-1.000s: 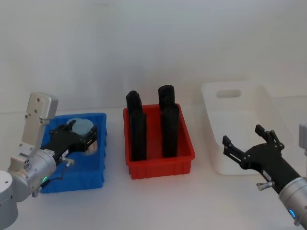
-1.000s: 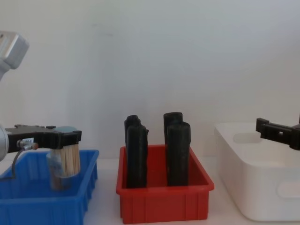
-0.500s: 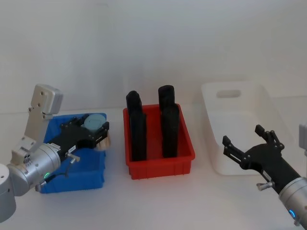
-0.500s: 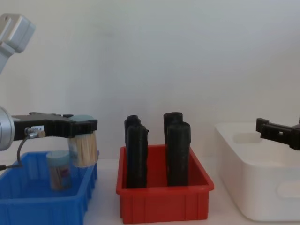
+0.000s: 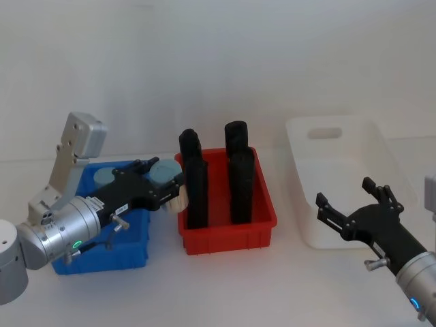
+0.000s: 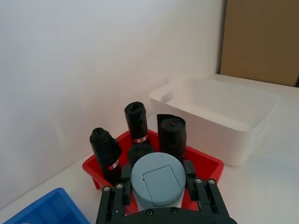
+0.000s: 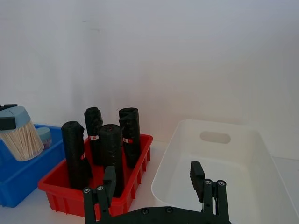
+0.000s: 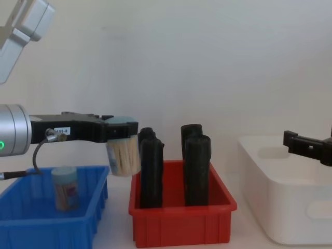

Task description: Pick the cotton swabs from the blue box and place them into the white box.

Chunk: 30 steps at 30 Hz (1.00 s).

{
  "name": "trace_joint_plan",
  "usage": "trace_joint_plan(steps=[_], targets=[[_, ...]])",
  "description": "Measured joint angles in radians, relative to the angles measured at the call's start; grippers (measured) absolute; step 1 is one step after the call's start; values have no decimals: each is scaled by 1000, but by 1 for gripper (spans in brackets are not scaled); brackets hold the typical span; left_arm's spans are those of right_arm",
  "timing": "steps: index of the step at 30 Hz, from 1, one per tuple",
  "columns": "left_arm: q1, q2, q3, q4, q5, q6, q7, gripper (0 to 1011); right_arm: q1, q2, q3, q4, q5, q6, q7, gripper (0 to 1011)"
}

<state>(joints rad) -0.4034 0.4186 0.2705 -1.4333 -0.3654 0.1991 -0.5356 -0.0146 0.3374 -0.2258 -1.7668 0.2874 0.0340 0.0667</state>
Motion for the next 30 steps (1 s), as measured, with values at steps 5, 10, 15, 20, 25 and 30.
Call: trace_joint_plan(steps=[5,10,15,20,25,30], targets=[[-14,-5,10,3,4,-8,-74,670,0,0,0,0,0,0,0,1002],[-30,-15,23,6,11,-18,-143,670,0,0,0,0,0,0,0,1002],[-44,-25,37,6,20,-26,-202,670,0,0,0,0,0,0,0,1002],[-51,-31,46,5,25,-31,-234,670,0,0,0,0,0,0,0,1002],[-57,-35,53,3,29,-34,-259,670,0,0,0,0,0,0,0,1002],[-61,-38,57,1,32,-36,-275,670,0,0,0,0,0,0,0,1002]])
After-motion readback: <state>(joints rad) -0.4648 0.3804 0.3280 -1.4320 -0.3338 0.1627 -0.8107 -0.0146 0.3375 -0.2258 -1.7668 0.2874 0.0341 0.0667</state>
